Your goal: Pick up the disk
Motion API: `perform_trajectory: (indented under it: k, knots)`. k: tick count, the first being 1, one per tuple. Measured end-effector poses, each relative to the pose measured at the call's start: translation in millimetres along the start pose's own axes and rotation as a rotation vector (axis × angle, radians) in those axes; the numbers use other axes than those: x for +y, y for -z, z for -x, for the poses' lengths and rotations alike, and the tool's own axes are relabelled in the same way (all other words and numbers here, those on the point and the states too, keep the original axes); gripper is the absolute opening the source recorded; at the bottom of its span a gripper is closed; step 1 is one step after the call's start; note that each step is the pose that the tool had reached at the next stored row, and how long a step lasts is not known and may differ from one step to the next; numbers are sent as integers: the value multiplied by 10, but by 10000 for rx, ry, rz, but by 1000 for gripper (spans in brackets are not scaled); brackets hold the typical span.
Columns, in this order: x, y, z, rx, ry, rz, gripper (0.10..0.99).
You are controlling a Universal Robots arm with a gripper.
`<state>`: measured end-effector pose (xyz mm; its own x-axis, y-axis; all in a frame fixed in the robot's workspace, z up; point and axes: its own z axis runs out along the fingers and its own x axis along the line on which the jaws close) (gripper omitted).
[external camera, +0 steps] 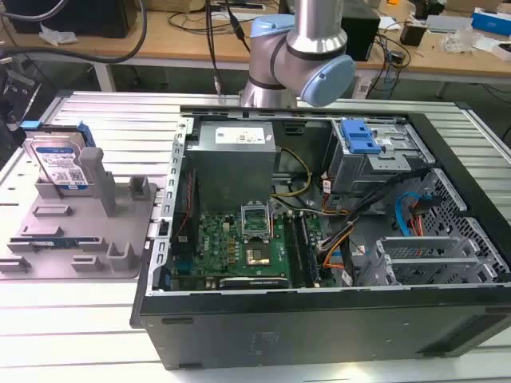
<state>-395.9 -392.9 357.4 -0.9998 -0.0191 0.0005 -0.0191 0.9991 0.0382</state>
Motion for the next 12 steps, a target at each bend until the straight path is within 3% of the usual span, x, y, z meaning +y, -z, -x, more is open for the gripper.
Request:
perform_trajectory:
  k: [9, 11, 12]
  knots:
    - [0, 0, 0, 0, 15, 0, 106]
    - [0, 0, 0, 5, 229, 0, 106]
    - [0, -1, 0, 20, 709, 0, 106]
